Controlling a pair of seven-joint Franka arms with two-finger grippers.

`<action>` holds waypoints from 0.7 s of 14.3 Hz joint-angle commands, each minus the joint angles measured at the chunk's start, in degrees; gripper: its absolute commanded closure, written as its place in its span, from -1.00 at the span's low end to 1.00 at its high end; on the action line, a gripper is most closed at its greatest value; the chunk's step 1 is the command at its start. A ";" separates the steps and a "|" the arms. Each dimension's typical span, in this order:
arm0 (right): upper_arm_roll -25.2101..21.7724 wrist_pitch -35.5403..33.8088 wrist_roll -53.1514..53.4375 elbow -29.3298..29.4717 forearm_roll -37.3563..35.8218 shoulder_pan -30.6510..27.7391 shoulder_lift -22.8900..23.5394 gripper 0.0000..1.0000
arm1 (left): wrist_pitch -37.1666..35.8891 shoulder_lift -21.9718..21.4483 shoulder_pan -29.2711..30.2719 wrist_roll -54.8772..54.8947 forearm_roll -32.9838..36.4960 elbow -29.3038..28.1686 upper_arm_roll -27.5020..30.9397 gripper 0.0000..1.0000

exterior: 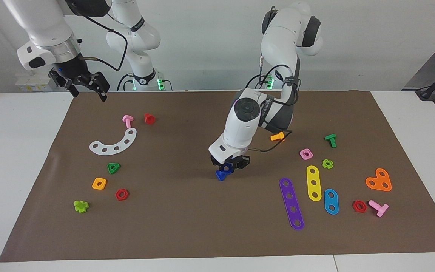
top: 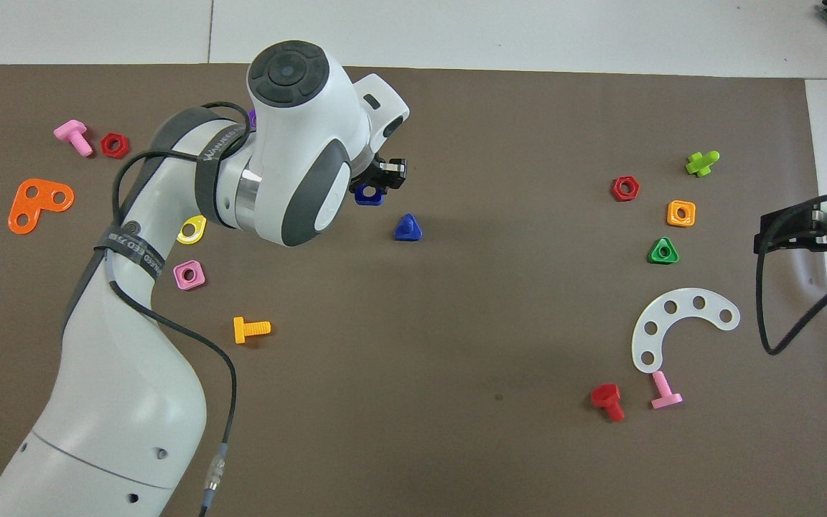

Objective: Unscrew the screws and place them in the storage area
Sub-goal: 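Lift the blue nut off the bolt and carry it toward the purple strip, then release the nut with the left gripper while the right gripper approaches the triangle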

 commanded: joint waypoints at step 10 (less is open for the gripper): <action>-0.07 7.43 -4.27 -3.92 1.05 -0.31 -1.64 -1.00 | 9.98 -18.92 12.93 22.58 -0.40 -35.66 0.02 0.26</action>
